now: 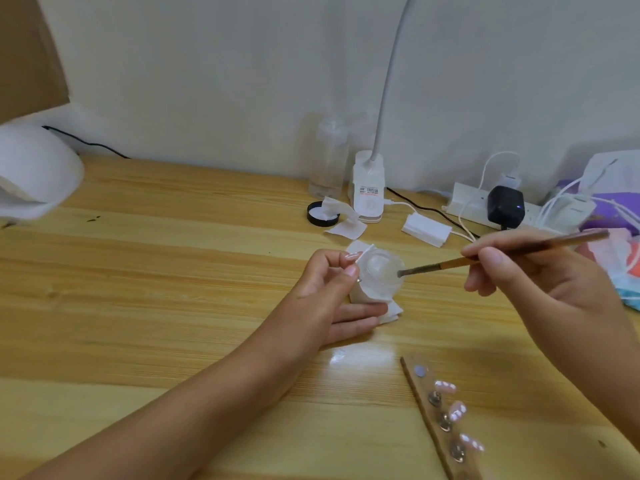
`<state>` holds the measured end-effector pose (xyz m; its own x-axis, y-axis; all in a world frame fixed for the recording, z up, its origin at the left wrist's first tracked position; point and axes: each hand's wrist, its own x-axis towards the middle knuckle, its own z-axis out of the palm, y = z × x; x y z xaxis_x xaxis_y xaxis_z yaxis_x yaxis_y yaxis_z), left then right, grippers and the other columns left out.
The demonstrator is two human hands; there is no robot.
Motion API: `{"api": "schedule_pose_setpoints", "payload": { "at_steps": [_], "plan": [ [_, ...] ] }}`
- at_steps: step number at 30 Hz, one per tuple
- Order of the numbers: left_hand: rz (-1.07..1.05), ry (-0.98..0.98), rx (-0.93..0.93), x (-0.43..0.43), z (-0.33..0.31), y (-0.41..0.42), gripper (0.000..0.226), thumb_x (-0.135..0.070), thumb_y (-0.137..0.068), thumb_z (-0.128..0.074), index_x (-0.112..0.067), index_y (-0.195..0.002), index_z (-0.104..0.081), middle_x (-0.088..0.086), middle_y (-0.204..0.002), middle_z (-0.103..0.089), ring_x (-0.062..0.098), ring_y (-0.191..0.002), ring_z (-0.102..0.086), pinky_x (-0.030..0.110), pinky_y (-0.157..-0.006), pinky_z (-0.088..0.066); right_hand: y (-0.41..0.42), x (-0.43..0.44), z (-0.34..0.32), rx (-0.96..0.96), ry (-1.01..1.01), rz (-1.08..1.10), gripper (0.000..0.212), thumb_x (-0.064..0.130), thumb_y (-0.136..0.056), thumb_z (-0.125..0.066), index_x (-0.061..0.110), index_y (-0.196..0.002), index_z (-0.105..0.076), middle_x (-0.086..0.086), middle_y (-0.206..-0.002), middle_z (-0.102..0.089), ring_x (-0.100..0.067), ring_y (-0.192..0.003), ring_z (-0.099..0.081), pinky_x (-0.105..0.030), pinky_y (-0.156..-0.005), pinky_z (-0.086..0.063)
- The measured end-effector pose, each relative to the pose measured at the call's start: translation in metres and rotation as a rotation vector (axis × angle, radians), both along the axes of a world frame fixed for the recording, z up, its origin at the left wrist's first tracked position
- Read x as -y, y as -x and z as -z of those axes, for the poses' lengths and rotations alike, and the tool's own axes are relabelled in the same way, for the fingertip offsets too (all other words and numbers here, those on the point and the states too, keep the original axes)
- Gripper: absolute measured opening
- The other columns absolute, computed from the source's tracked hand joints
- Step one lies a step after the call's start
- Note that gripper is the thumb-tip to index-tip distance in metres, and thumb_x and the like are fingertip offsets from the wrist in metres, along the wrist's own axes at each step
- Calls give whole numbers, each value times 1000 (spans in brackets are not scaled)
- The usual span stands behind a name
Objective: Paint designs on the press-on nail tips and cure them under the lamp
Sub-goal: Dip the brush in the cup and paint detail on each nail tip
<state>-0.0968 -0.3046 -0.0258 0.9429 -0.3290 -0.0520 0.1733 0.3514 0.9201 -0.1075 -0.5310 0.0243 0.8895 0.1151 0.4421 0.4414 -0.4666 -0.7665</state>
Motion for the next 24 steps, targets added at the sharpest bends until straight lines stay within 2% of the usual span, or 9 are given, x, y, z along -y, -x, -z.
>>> {"api": "schedule_pose_setpoints", "payload": {
  "at_steps": [4, 7, 11, 14, 18, 20, 24],
  "plan": [
    [-1, 19, -21, 0, 1, -1, 8, -30, -100, -49, -27, -102, -57, -6, -129, -57, 26, -100, -72, 34, -86, -58, 7, 8, 9, 22, -84, 15, 16, 34, -89, -56, 33, -95, -71, 0, -82, -72, -13, -80, -68, -16, -75, -53],
    [-3, 26, -22, -1, 2, -2, 13, -32, -98, -52, -33, -91, -62, -6, -127, -59, 28, -101, -71, 34, -86, -58, 8, 11, 18, 28, -172, 29, 13, 33, -90, -59, 29, -95, -71, -2, -83, -71, -10, -79, -68, -13, -75, -52],
    [1, 18, -16, -1, 1, -2, 18, -32, -98, -53, -35, -84, -64, -1, -128, -58, 29, -103, -70, 36, -87, -58, 9, 16, 30, 71, -277, 45, 21, 26, -92, -58, 33, -110, -67, 0, -91, -71, -7, -87, -68, -12, -79, -50],
    [0, 20, -27, -1, -1, -1, 13, -35, -92, -56, -35, -82, -65, 0, -128, -59, 30, -103, -70, 37, -88, -57, 10, 15, 36, 132, -237, -1, 23, 20, -92, -57, 32, -110, -67, 3, -99, -71, -11, -96, -68, -14, -85, -49],
    [6, 27, -47, -1, -3, -1, 11, -35, -82, -61, -29, -90, -65, 0, -128, -61, 31, -102, -70, 39, -87, -58, 11, 11, 40, 126, -117, -101, 20, 22, -92, -54, 20, -106, -68, 3, -103, -69, -19, -104, -65, -20, -91, -47],
    [7, 37, -60, -1, -4, -1, 17, -33, -80, -61, -24, -95, -63, 2, -128, -62, 32, -102, -70, 40, -87, -58, 11, 9, 41, 109, -82, -128, 21, 21, -91, -53, 15, -105, -68, 3, -104, -68, -20, -104, -64, -23, -92, -47],
    [4, 41, -69, -1, -6, 0, 14, -32, -81, -62, -25, -92, -66, 1, -127, -63, 33, -102, -70, 41, -87, -58, 14, 10, 39, 104, -78, -133, 17, 18, -90, -56, 16, -103, -67, 4, -99, -69, -17, -99, -65, -21, -89, -48]
  ]
}}
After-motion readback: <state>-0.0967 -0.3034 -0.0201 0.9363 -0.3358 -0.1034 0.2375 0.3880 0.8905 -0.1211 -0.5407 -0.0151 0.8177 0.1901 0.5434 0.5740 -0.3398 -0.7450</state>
